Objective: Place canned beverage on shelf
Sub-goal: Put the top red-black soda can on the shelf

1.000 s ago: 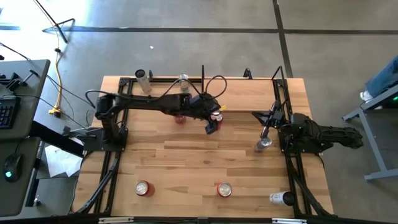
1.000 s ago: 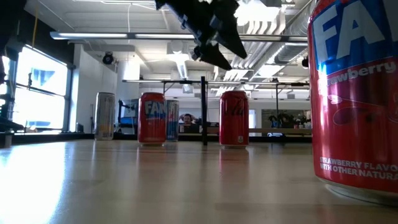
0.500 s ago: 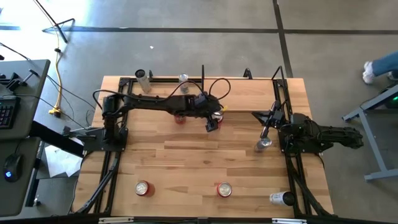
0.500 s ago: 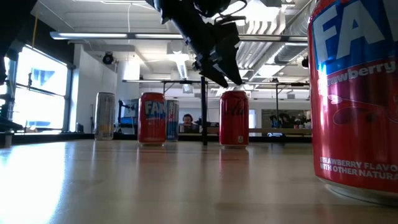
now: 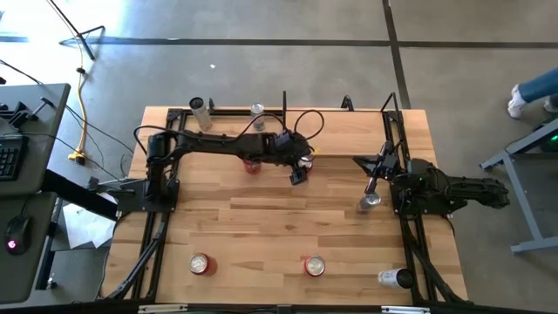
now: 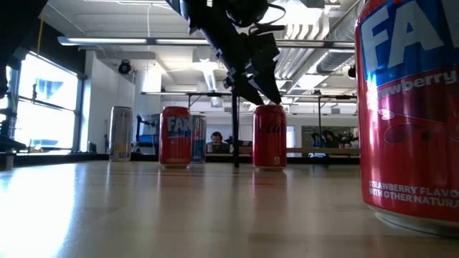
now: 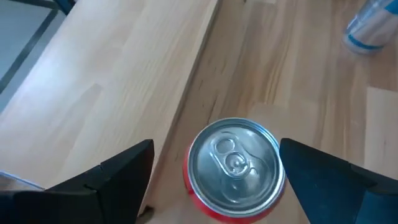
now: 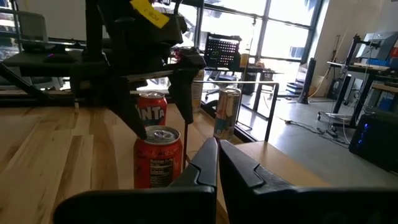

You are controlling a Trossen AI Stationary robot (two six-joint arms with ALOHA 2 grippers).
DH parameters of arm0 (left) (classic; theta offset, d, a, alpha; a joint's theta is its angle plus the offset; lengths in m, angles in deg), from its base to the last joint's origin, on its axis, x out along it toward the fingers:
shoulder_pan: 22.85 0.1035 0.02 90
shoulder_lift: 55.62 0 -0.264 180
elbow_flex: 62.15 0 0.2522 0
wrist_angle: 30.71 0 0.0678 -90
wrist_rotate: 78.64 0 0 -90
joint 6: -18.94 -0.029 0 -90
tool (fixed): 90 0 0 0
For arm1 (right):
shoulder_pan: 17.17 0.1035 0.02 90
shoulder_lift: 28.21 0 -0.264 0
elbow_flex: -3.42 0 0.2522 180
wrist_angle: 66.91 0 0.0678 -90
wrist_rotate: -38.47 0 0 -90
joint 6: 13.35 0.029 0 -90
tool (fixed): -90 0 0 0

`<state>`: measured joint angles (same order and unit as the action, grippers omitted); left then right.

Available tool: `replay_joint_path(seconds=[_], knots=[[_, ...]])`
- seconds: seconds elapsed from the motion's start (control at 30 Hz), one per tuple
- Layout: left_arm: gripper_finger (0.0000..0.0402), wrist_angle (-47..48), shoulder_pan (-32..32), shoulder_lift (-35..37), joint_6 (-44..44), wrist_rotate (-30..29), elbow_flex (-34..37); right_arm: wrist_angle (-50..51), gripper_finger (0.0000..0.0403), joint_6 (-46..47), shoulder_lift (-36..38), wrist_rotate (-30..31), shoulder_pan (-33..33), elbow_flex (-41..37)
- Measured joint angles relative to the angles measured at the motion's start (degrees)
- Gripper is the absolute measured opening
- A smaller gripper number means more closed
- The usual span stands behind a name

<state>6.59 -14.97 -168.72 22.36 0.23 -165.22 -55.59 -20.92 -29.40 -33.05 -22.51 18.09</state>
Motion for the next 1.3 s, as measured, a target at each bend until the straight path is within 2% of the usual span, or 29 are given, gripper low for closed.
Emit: replay_joint_path(seconds=[0.5, 0.87, 0.97, 1.3], knots=[[0.0340, -0.3, -0.2, 0.0, -0.5, 0.7, 0.0, 0.0, 0.0000, 0.0, -0.3, 0.0, 0.0, 0.0], [0.0340, 4.7, -0.6, 2.3, -0.8, 1.8, 0.2, 0.0, 0.0000, -0.2, -0.4, 0.0, 0.0, 0.0], [0.0340, 6.3, -0.7, 2.4, -0.7, 3.7, 0.1, 0.0, 0.0000, -0.2, -0.3, 0.0, 0.0, 0.0], [0.0339, 6.5, -1.1, 2.1, -0.7, 3.8, 0.1, 0.0, 0.0000, 0.0, -0.3, 0.0, 0.0, 0.0]])
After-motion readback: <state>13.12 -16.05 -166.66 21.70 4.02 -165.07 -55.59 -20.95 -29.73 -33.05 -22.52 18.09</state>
